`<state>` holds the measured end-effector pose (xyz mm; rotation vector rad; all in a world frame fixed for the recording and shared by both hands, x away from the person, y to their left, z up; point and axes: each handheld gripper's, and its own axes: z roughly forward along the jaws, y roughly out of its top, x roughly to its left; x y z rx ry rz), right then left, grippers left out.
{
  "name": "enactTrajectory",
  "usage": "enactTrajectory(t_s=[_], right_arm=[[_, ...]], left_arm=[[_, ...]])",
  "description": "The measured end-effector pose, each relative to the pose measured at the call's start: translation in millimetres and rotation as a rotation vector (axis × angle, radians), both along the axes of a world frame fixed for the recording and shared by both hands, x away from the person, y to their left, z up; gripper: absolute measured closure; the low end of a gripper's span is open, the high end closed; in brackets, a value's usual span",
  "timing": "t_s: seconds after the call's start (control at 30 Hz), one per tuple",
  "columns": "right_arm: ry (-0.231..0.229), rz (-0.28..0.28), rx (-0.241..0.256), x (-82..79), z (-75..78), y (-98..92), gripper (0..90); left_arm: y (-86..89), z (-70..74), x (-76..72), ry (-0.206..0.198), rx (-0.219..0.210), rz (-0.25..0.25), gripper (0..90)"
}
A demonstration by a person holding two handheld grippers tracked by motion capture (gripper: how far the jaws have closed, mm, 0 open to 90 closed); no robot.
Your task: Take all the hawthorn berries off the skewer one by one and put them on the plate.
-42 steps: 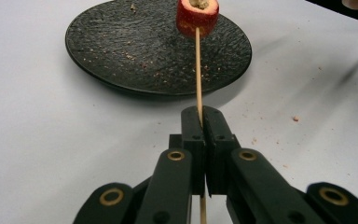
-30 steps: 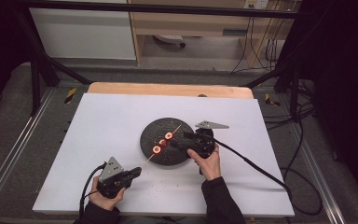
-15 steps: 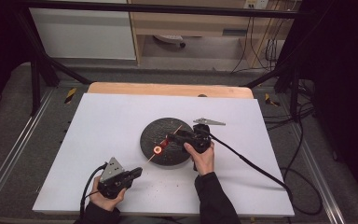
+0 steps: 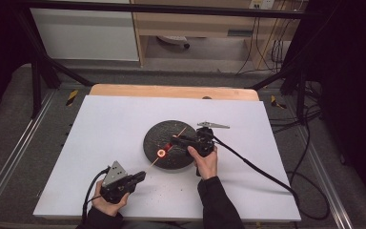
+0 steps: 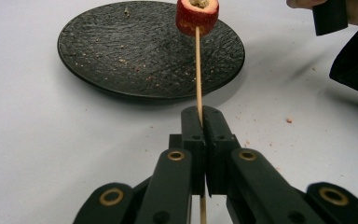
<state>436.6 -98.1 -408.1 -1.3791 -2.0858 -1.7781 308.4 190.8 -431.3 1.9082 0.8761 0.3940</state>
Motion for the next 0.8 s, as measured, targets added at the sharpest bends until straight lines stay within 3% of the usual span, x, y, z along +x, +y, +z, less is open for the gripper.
enactTrajectory(t_s=[0.67, 0.8], right_arm=[[-0.026, -0.035, 0.056, 2.4, 13.7, -5.8, 64.0], [-0.002, -0.019, 0.055, 2.2, 11.7, -4.8, 59.9]], left_arm=[[1.3, 5.1, -4.8, -0.047, -0.025, 0.007, 88.1], [0.9, 5.6, -5.7, -0.055, -0.028, 0.006, 88.1]])
